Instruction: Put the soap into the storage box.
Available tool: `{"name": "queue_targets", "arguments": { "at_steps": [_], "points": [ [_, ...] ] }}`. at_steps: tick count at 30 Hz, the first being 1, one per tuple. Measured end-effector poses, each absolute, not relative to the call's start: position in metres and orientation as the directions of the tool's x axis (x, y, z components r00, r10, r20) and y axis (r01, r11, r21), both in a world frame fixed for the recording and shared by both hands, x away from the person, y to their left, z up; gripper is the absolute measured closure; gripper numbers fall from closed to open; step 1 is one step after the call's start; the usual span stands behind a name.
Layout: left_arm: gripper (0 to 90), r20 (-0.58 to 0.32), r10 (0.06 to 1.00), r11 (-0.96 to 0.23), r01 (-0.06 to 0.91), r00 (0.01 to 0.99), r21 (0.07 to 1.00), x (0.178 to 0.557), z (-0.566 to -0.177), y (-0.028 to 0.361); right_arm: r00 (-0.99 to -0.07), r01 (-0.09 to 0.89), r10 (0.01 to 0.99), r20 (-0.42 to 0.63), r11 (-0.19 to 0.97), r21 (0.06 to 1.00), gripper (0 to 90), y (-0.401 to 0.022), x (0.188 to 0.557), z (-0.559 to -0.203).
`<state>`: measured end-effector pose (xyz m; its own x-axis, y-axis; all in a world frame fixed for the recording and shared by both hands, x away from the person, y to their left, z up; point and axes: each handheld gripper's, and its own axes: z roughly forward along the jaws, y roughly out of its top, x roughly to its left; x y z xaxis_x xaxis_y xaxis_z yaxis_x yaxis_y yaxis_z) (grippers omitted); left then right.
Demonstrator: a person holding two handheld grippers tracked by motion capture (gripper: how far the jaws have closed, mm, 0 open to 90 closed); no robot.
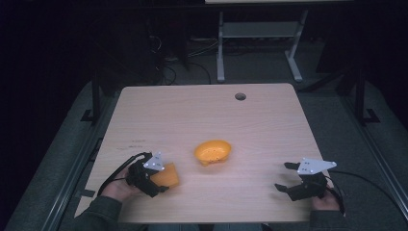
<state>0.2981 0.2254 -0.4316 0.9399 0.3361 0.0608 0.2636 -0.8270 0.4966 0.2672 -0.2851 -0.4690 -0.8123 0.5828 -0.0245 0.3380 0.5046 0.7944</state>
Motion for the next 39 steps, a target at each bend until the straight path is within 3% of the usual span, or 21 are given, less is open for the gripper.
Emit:
{"name": "queue_targets", "arguments": {
  "at_steps": [39],
  "points": [
    [20.8,0.072,0.26,-0.853,0.194,0.963,0.484,0.335,-0.383,0.196,-0.811,0.329,0.585,-0.014,0.475,0.816,13.7,-0.288,0.266,-0.467]
  ]
}}
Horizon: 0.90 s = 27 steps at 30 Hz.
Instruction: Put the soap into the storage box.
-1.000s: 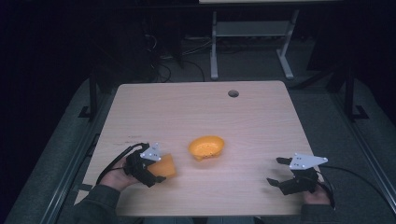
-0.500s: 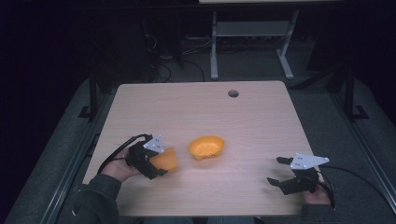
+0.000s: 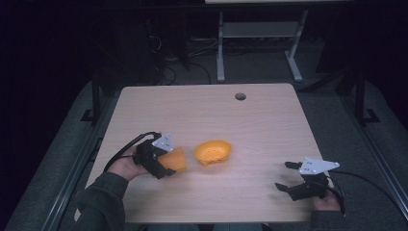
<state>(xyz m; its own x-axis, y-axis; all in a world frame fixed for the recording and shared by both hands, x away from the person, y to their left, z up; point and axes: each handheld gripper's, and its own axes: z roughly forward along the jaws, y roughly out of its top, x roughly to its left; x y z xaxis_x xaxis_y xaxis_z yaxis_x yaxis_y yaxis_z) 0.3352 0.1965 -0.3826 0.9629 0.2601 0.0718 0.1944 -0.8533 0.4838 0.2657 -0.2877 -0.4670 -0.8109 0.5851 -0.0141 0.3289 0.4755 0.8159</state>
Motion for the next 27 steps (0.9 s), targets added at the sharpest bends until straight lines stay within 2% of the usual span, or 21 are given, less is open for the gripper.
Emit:
{"name": "queue_targets", "arguments": {
  "at_steps": [27],
  "points": [
    [20.8,0.092,0.227,-0.874,0.161,0.969,0.459,0.358,-0.368,0.169,-0.808,0.325,0.589,-0.014,0.465,0.823,13.7,-0.29,0.266,-0.466]
  ]
}}
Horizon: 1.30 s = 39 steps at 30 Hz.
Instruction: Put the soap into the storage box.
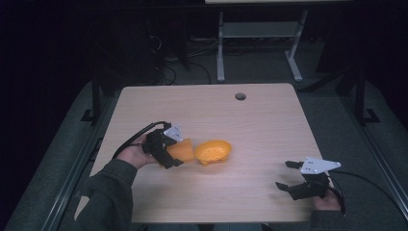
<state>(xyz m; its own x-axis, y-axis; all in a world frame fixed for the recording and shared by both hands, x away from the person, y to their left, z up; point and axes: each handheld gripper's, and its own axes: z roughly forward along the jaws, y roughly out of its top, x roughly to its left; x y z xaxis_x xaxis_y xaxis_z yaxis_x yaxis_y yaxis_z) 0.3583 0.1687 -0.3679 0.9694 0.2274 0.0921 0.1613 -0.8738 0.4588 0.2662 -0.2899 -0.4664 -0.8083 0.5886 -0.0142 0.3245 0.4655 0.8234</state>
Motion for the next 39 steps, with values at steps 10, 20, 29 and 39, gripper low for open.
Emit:
{"name": "queue_targets", "arguments": {
  "at_steps": [10,20,29,39],
  "points": [
    [20.8,0.099,0.198,-0.884,0.135,0.975,0.448,0.367,-0.364,0.155,-0.809,0.327,0.587,-0.009,0.463,0.824,13.7,-0.29,0.266,-0.466],
    [20.8,0.106,0.178,-0.886,0.113,0.978,0.45,0.375,-0.359,0.139,-0.808,0.329,0.589,-0.002,0.454,0.828,13.7,-0.29,0.266,-0.466],
    [20.8,0.112,0.15,-0.892,0.086,0.982,0.444,0.381,-0.356,0.124,-0.806,0.329,0.591,0.0,0.449,0.831,13.7,-0.291,0.266,-0.465],
    [20.9,0.116,0.123,-0.895,0.06,0.986,0.443,0.386,-0.354,0.108,-0.806,0.323,0.591,-0.002,0.444,0.835,13.7,-0.292,0.266,-0.465]
  ]
}}
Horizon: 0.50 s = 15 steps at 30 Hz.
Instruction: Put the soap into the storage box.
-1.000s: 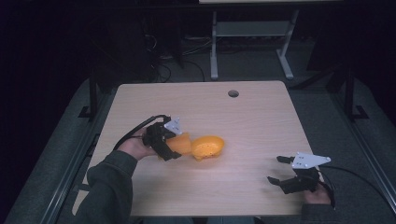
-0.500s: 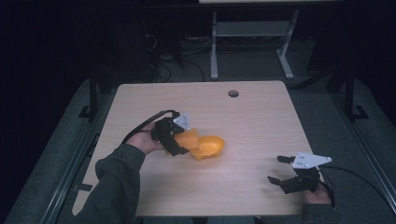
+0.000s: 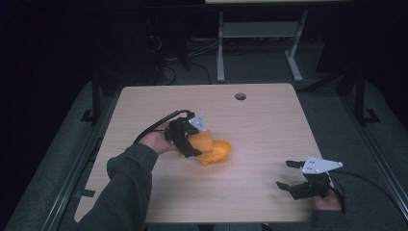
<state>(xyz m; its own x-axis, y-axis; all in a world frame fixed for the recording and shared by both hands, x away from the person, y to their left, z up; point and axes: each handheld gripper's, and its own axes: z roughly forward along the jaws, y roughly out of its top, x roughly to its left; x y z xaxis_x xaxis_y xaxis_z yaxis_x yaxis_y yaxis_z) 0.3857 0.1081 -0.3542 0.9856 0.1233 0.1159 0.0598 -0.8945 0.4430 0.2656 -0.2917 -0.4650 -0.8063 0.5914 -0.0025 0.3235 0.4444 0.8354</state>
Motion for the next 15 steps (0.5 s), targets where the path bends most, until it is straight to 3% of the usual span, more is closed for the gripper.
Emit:
{"name": "queue_targets", "arguments": {
  "at_steps": [15],
  "points": [
    [20.8,0.106,0.082,-0.889,0.024,0.991,0.457,0.391,-0.355,0.087,-0.807,0.321,0.591,0.0,0.438,0.84,13.7,-0.293,0.265,-0.465]
  ]
}}
